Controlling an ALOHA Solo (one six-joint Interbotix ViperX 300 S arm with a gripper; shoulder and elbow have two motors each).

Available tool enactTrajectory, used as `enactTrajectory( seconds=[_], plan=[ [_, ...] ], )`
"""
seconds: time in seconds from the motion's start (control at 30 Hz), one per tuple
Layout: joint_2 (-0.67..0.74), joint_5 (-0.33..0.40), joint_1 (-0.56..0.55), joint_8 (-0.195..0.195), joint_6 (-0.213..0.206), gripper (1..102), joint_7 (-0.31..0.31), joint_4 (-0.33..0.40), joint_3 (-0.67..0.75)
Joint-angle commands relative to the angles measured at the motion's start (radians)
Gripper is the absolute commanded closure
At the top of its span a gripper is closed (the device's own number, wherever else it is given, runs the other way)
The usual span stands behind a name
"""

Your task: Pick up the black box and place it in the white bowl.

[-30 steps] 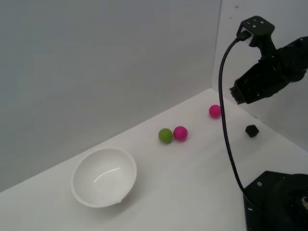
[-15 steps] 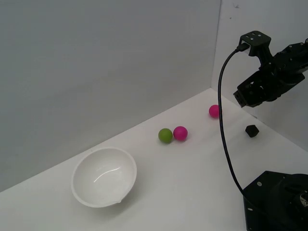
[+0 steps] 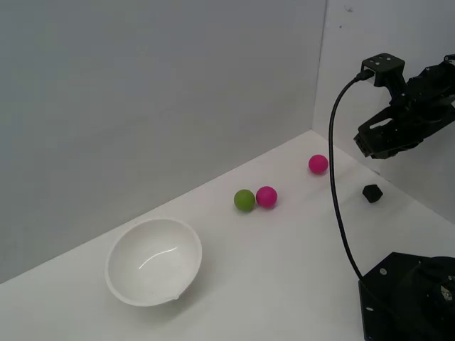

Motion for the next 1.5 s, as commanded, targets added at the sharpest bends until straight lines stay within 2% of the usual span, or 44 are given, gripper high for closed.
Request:
enactTrajectory(
  seconds=[0.0, 0.1, 0.13, 0.23, 0.33, 0.47, 0.6, 1.0, 1.17, 1.47],
  plan=[
    [0.002, -0.035, 0.014, 0.011, 0.02, 100, 0.017, -0.029, 0.008],
    [0.009, -0.04, 0.023, 0.009, 0.02, 96, 0.031, -0.035, 0.014],
    [0.014, -0.04, 0.023, 0.011, 0.02, 88, 0.031, -0.035, 0.018],
    [0.017, -0.038, 0.025, 0.006, 0.021, 47, 0.031, -0.034, 0.02],
    [0.015, -0.038, 0.023, -0.003, 0.02, 34, 0.031, -0.032, 0.018],
    [-0.005, -0.034, 0.023, -0.006, 0.018, 3, 0.032, -0.031, -0.002],
    [-0.015, -0.026, 0.023, -0.006, -0.006, 3, 0.04, -0.025, -0.011],
    [-0.074, 0.017, 0.026, 0.0, 0.006, 3, 0.043, 0.018, -0.071],
    [-0.092, 0.021, 0.026, 0.002, 0.006, 3, 0.025, 0.023, -0.087],
    [-0.121, 0.071, 0.026, 0.002, 0.005, 3, -0.025, 0.072, -0.118]
  ],
)
